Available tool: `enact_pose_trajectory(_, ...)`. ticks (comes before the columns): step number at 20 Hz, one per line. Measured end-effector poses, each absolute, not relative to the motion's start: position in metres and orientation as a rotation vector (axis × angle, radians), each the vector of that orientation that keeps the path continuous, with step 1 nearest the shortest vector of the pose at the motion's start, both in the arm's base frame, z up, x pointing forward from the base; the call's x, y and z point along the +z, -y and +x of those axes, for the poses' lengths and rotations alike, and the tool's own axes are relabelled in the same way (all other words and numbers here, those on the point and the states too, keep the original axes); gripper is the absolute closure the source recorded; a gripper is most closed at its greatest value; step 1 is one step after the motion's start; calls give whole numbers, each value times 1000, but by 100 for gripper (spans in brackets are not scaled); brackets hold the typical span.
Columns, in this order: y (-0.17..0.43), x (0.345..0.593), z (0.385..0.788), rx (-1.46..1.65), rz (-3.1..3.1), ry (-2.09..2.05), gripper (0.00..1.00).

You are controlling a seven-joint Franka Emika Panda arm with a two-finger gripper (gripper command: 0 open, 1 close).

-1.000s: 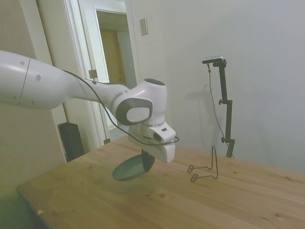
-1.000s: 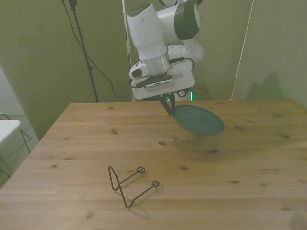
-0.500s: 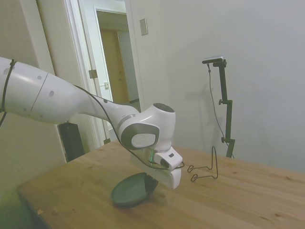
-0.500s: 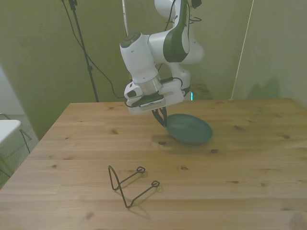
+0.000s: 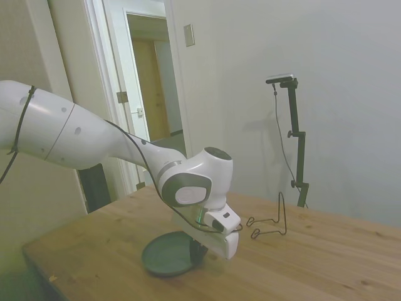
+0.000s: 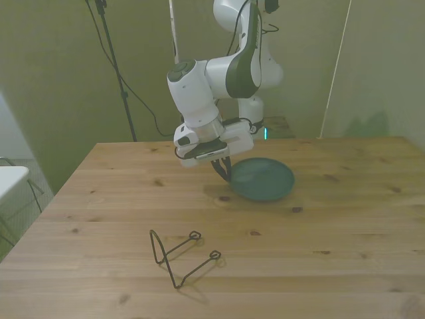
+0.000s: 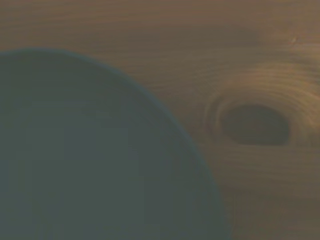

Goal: Unload the plate

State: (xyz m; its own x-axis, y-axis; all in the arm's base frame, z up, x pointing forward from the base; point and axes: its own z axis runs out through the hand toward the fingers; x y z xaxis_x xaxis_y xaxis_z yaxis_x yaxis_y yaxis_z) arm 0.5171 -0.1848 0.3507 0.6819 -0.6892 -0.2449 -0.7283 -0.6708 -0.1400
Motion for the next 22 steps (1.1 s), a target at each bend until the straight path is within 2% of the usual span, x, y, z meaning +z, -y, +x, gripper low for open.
enact_pose_trajectory(1,185,351,517,252,-2669,-1142,100)
enact_pose_trajectory(2,185,351,517,252,-2668,-1143,0)
enact_pose_trajectory(15,186,358,519,230,-2670,-1139,0)
enact_pose_trajectory(18,185,376,521,205,-2669,-1127,0)
enact_pose_trajectory(22,184,420,522,165,-2667,-1095,0)
